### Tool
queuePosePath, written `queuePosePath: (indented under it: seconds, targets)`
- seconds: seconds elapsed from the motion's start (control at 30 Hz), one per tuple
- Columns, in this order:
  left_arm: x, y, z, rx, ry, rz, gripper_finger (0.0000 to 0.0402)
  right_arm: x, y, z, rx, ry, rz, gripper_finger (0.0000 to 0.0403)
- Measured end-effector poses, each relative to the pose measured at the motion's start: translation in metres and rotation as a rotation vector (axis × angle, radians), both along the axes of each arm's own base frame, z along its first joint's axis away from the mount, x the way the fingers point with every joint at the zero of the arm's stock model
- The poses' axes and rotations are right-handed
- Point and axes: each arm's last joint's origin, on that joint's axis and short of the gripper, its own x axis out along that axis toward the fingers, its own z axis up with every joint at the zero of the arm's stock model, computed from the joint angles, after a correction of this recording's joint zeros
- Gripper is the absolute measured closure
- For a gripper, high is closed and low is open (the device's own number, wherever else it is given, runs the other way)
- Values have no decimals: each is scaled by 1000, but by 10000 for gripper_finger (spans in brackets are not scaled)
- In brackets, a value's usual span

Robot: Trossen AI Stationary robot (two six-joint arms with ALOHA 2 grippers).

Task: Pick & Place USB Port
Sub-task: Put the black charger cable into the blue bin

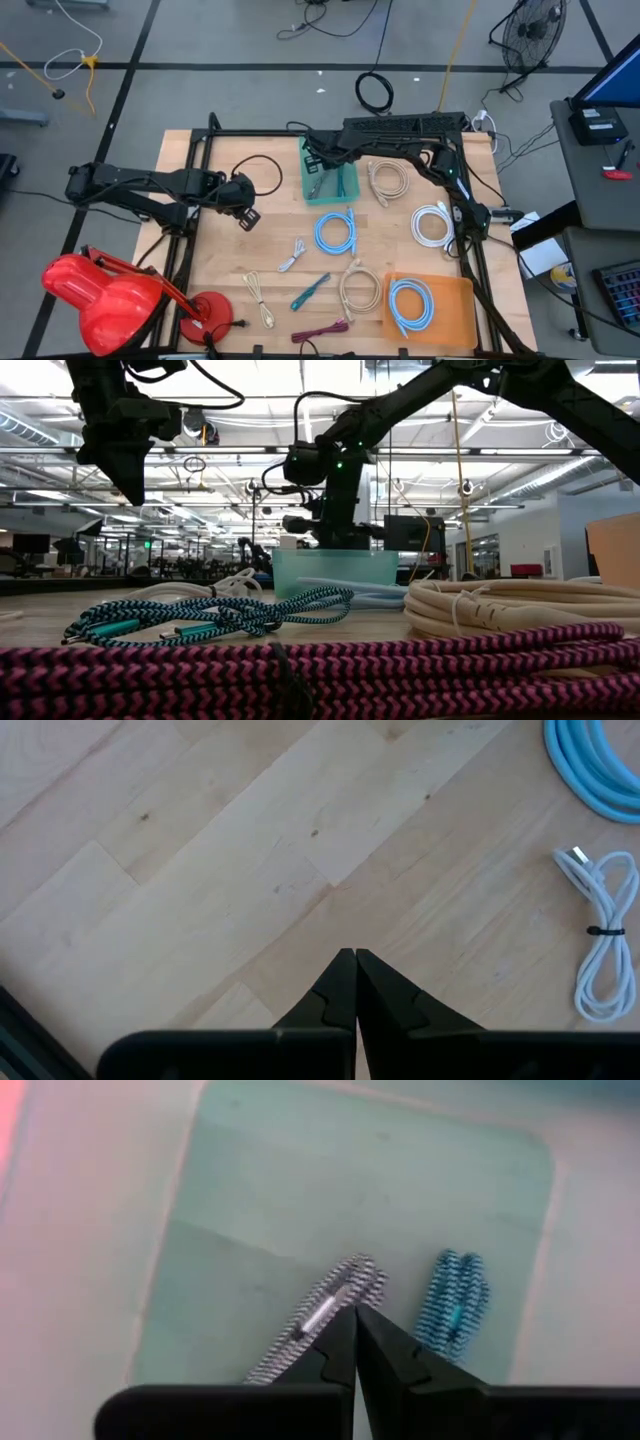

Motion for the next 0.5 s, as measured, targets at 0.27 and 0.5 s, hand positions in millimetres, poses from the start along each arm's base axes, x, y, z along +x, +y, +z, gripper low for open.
queuePosePath:
  seconds: [0.27,0.5]
  targets:
    - [-1,0,0,2,8,-7,397,4,0,-3,13,-35,7,403]
    - [-1,0,0,4,13,-14,397,8,-1,-6,13,-62,25,403]
